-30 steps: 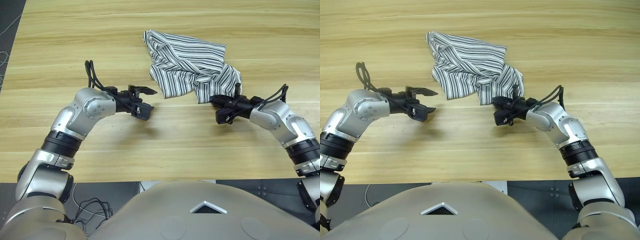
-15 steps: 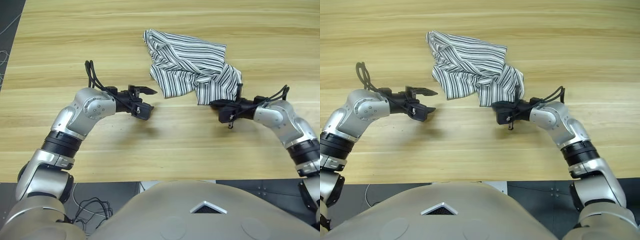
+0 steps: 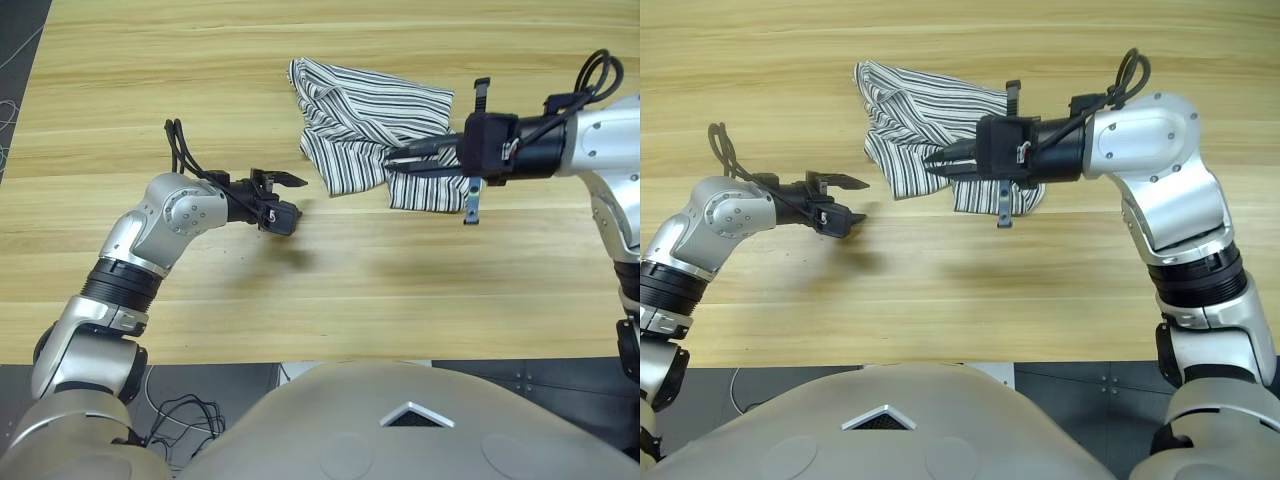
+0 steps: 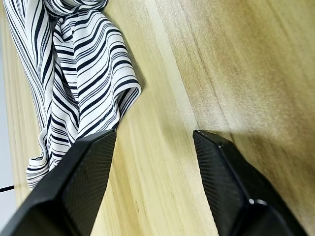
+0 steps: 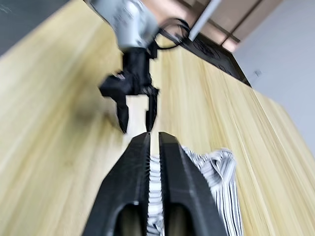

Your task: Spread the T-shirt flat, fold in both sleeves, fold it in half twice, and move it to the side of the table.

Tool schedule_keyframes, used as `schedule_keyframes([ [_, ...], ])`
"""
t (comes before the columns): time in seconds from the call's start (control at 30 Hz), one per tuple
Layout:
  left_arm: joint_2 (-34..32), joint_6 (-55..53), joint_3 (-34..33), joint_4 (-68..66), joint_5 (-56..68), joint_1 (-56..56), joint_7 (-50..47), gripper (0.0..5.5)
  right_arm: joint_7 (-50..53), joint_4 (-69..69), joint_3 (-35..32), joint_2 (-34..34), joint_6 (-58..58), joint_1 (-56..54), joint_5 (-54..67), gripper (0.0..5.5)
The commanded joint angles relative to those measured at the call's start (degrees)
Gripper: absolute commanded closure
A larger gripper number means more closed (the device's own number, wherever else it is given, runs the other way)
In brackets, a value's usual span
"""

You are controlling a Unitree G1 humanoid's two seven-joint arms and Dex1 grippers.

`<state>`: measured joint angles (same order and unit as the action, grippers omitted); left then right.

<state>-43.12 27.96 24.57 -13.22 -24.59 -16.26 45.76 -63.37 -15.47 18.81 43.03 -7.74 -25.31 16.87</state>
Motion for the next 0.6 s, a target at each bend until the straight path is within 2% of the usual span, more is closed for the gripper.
schedule_keyframes([
  [0.03,0.56,-0.23,-0.10,0.35,0.44,-1.29,0.84,2.59,-2.67,2.92,0.67,5.98,3.64,6.94,-6.59,4.43],
  [0.13,0.66,-0.58,-0.13,0.86,0.59,-1.05,1.15,2.59,0.57,8.84,1.01,7.66,11.59,14.15,-14.24,3.92],
  [0.23,0.38,-0.82,-0.35,1.25,0.74,-1.04,1.55,2.59,2.37,9.51,0.59,7.11,15.10,20.36,-16.27,3.34],
  [0.4,-0.23,-0.98,-0.78,2.37,1.12,-0.19,1.77,2.59,6.82,11.19,0.53,5.62,19.68,22.12,-22.01,2.65],
  [0.5,-0.24,-1.10,-0.73,2.69,1.09,0.57,1.60,2.59,12.16,15.63,3.04,4.61,25.61,21.93,-30.72,2.65],
  [0.6,-0.35,-1.17,-0.76,2.89,1.14,0.73,1.76,2.59,21.79,19.14,4.73,2.70,34.54,19.82,-41.09,2.65],
])
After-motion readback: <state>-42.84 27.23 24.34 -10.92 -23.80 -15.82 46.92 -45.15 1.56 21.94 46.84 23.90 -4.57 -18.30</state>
